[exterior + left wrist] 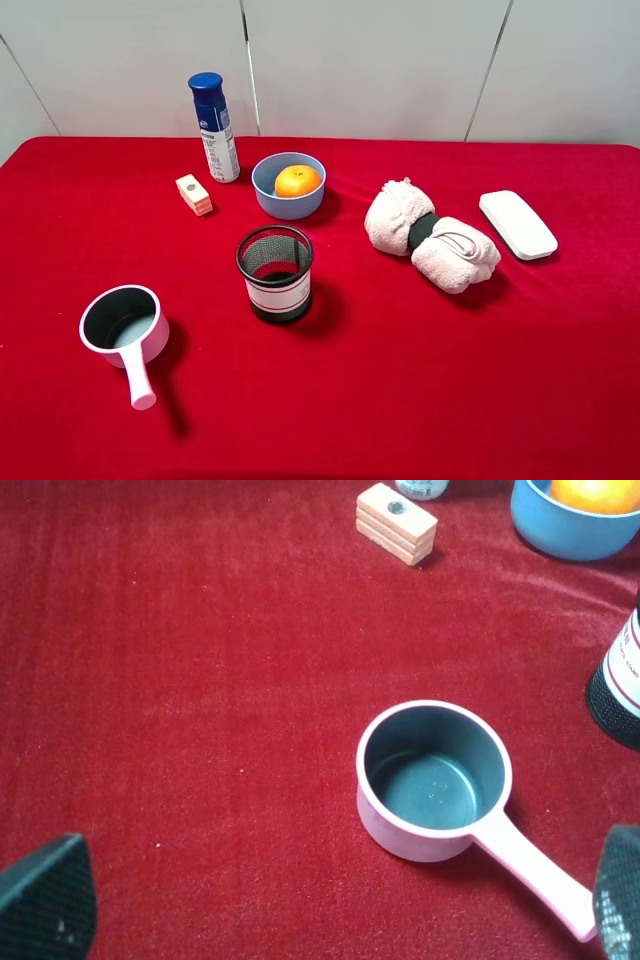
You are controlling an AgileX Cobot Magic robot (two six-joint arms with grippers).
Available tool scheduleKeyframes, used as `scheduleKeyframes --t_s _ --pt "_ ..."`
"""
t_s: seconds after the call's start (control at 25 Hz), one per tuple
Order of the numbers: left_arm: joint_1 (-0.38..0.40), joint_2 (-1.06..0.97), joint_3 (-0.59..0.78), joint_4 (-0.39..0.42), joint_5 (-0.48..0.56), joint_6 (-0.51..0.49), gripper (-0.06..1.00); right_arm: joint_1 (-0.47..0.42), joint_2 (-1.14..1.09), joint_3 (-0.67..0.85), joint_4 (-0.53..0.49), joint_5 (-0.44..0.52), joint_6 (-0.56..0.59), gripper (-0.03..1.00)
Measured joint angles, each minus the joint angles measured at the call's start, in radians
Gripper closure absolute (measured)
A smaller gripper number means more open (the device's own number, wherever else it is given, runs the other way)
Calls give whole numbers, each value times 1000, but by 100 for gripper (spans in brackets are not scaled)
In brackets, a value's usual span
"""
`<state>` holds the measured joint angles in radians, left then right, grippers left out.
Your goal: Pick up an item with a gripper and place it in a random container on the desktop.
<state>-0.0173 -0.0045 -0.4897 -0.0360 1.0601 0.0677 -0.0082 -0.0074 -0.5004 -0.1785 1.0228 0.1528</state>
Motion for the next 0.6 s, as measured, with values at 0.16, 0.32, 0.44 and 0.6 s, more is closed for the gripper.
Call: scheduleKeyframes --t_s 0.16,0.32,0.44,0.6 --pt "0 0 0 0 0 5 -5 0 0 0 0 0 0 27" --pt "0 0 0 0 0 5 -5 0 0 0 0 0 0 27" --pt "0 0 0 0 0 5 -5 0 0 0 0 0 0 27" --pt "0 0 0 1 0 6 -5 0 0 0 0 0 0 27"
